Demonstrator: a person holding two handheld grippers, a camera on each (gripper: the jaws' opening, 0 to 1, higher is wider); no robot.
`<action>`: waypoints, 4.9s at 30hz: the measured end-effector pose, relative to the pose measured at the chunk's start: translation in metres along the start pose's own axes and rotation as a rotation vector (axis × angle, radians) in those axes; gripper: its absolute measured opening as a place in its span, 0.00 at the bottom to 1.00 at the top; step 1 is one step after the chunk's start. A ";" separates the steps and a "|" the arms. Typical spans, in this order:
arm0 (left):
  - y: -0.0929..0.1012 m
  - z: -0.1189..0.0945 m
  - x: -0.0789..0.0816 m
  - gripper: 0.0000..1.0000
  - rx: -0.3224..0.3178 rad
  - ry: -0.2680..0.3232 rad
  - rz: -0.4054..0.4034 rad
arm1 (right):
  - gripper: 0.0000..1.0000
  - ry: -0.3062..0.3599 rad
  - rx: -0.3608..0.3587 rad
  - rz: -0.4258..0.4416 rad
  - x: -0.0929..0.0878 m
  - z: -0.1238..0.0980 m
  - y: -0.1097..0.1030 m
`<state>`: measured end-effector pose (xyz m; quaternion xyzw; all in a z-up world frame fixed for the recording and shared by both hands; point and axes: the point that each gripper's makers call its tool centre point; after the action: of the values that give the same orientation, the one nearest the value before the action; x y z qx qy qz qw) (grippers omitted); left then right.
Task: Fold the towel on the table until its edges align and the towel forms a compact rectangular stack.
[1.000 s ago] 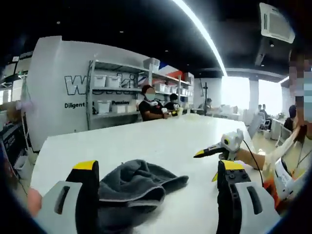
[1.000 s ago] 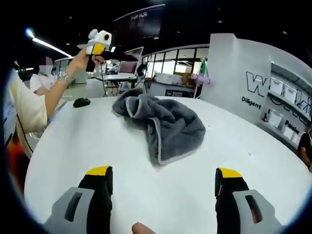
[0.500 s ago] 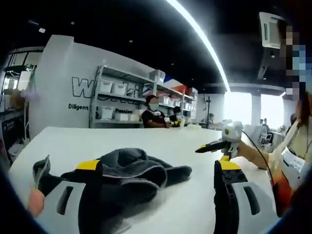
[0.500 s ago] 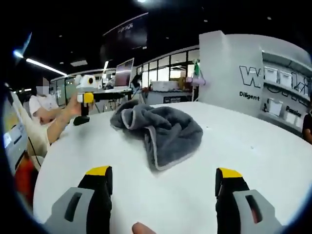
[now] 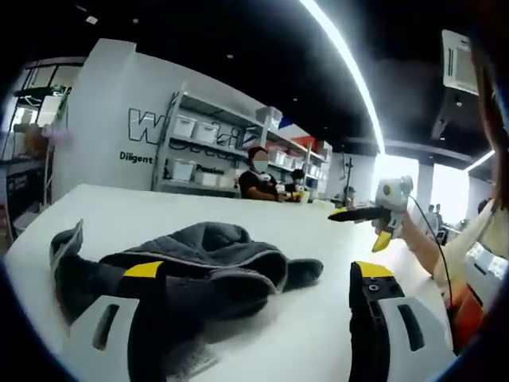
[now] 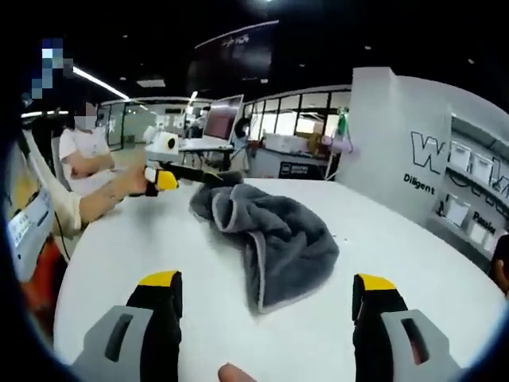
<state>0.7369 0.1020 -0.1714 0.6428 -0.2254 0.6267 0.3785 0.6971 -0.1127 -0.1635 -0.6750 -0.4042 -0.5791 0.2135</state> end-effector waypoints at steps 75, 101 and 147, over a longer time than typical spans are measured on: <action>-0.029 -0.022 0.004 0.88 0.117 -0.027 0.019 | 0.03 -0.160 0.167 -0.165 0.003 0.182 -0.036; -0.026 -0.021 0.003 0.87 0.106 -0.032 0.017 | 0.02 0.164 -0.031 -0.108 0.096 0.137 0.012; -0.027 -0.023 -0.003 0.85 0.118 -0.062 0.021 | 0.01 0.561 -0.423 -0.059 0.171 0.012 0.132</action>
<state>0.7428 0.1354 -0.1817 0.6807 -0.2064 0.6225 0.3264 0.8096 -0.1301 0.0205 -0.5071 -0.2200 -0.8188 0.1547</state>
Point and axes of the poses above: the point that each gripper's makers call its tool centre point, and the gripper's own axes: z roughly forward along the fingers, y roughly to its right, x roughly out of its top, and after that the axes turned 7 degrees about y, right-handed
